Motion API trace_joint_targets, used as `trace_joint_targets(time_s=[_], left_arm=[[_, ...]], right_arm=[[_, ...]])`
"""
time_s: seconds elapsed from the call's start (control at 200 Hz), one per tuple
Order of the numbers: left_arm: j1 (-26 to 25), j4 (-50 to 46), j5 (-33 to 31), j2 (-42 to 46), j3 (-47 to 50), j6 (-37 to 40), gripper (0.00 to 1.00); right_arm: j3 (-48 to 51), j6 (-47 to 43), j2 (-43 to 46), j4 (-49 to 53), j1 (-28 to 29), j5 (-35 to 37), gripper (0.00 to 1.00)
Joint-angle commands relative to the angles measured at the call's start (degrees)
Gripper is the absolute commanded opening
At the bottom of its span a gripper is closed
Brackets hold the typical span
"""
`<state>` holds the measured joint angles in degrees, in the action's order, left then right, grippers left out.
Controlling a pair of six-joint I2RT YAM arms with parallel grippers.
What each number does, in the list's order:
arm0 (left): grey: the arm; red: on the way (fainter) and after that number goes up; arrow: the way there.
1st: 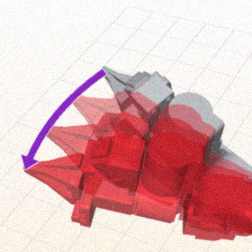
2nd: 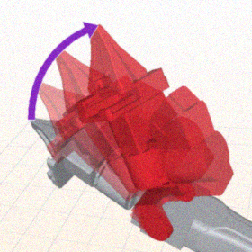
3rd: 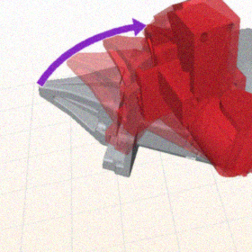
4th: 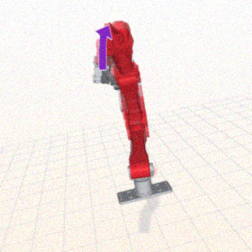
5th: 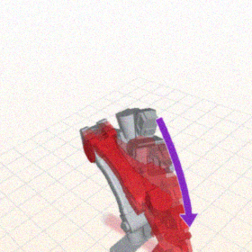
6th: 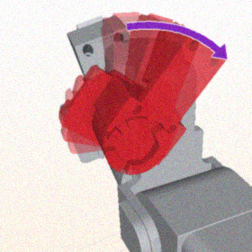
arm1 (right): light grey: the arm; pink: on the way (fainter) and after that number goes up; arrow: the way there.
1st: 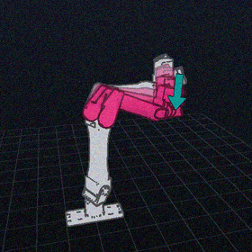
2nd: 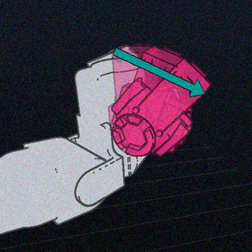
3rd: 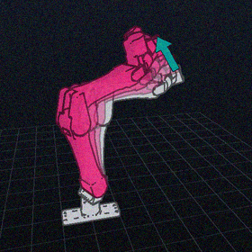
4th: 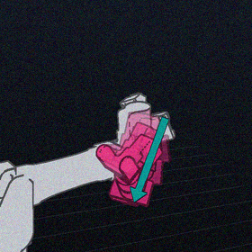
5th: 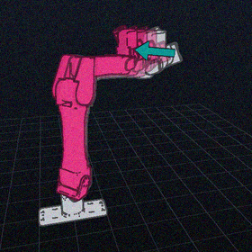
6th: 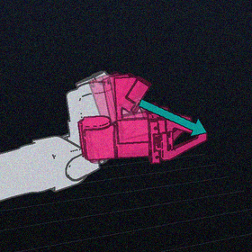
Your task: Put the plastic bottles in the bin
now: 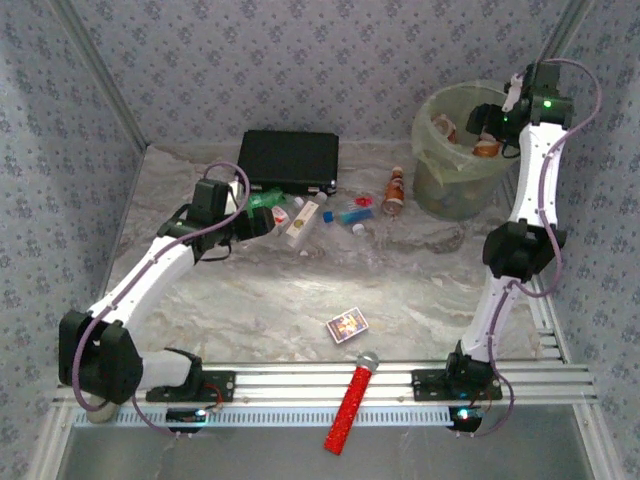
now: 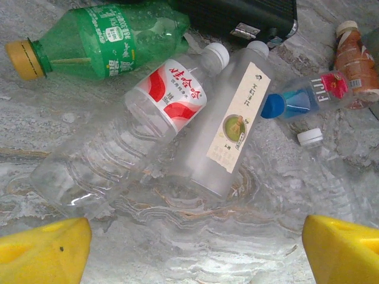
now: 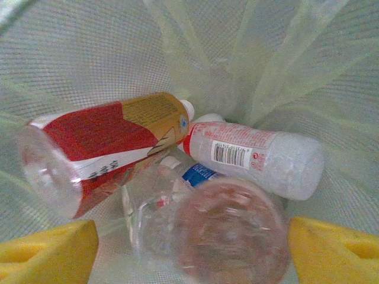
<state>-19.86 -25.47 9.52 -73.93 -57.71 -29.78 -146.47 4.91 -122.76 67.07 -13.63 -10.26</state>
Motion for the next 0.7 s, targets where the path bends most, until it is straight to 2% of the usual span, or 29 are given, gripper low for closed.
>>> trace_joint_targets(time_s=[0.0, 0.265, 0.405, 0.465, 0.57, 0.695], left_arm=[[0.3, -1.2, -1.0, -1.2, -2.0, 1.5, 0.92], [-0.9, -3.1, -8.6, -2.2, -2.7, 3.9, 0.94], [-0.8, -2.0, -13.8, -4.7, -3.4, 8.9, 0.93], [-0.1, -1.5, -15.0, -6.7, -4.5, 11.8, 0.87], [1.6, 1.4, -14.5, -10.6, -5.4, 18.4, 0.80], [5.6, 2.3, -7.4, -15.5, -8.0, 24.7, 0.78]], right_arm=[[-2.2, -0.2, 6.1, 1.1, -0.2, -0.9, 0.86], [3.0, 1.0, 15.6, -0.5, 1.3, -7.3, 0.89], [16.7, 1.8, 25.2, -4.8, 4.5, -13.3, 0.89], [22.7, 2.3, 29.1, -6.7, 6.3, -15.2, 0.89], [29.9, 2.3, 34.1, -7.7, 9.5, -16.6, 0.89], [34.9, 2.1, 38.0, -6.9, 12.2, -16.6, 0.88]])
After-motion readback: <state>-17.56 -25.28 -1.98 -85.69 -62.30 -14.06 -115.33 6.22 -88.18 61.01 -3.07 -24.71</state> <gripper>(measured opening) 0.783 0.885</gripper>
